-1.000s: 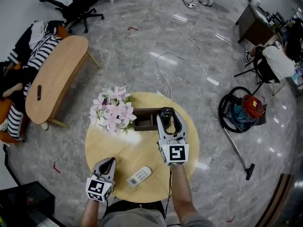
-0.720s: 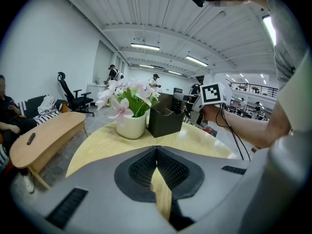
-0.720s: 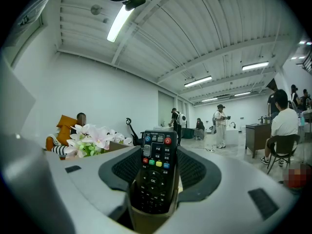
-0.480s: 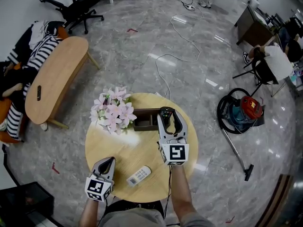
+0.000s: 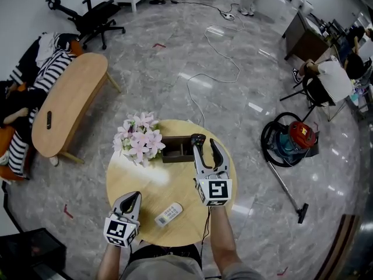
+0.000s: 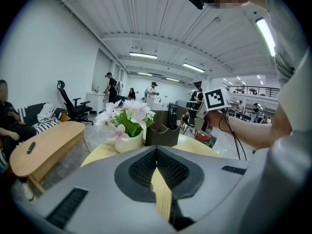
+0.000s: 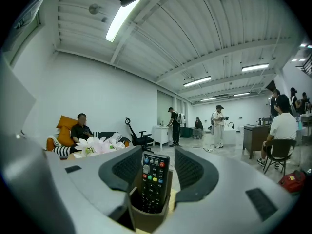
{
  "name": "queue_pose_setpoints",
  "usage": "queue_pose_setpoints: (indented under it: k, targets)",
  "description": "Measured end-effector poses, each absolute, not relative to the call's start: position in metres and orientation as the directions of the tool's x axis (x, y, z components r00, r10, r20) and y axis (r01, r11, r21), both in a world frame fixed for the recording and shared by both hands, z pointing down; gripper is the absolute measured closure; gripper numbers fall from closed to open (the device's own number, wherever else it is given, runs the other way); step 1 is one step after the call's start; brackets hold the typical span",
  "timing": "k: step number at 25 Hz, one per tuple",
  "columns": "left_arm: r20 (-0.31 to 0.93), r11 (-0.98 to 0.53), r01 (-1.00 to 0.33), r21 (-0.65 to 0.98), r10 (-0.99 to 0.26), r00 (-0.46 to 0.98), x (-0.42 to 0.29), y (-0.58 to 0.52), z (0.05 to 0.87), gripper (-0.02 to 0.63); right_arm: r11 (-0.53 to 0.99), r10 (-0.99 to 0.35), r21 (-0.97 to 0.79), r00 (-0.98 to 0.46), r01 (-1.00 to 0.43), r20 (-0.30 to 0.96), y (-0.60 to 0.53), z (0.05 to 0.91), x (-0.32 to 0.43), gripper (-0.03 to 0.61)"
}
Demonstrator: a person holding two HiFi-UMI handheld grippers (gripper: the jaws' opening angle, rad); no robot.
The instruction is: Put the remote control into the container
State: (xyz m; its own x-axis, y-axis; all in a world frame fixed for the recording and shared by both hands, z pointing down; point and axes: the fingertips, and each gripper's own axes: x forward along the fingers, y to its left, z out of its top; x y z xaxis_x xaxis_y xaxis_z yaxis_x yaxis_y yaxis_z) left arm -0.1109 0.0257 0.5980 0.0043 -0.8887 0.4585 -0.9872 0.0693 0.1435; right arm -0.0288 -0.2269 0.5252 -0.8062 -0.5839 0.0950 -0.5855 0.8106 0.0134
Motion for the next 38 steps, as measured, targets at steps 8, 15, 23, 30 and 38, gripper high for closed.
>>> queue_pose_setpoints:
  k: [8,15,23,30,38]
  targets:
    - [0.39,0.058,-0.992,0.115,-0.921,-0.008,-0.11,0.018,0.541,0.607,0.817,-0.571,-0.006,-0.811,-0.576,0.127,-0.212,0.494,-0.007,0.368]
    - [0.352,0.039,-0.993,0.111,-0.936,0.003,-0.098,0.019,0.497,0.607,0.816,-0.568,-0.031,-0.81,-0.577,0.145,-0.191,0.465,0.016,0.37]
    - [0.298,0.034,-0.996,0.082,-0.954,-0.008,-0.086,0.033,0.458,0.607,0.835,-0.542,-0.015,-0.826,-0.55,0.153,-0.152,0.445,0.042,0.465]
    - [0.256,0.046,-0.997,0.057,-0.966,-0.03,-0.073,0.051,0.434,0.607,0.851,-0.519,0.007,-0.837,-0.526,0.174,-0.111,0.442,0.066,0.511]
    - [0.234,0.07,-0.997,0.044,-0.97,-0.058,-0.055,0.075,0.422,0.607,0.854,-0.506,-0.016,-0.838,-0.52,0.204,-0.071,0.453,0.099,0.566]
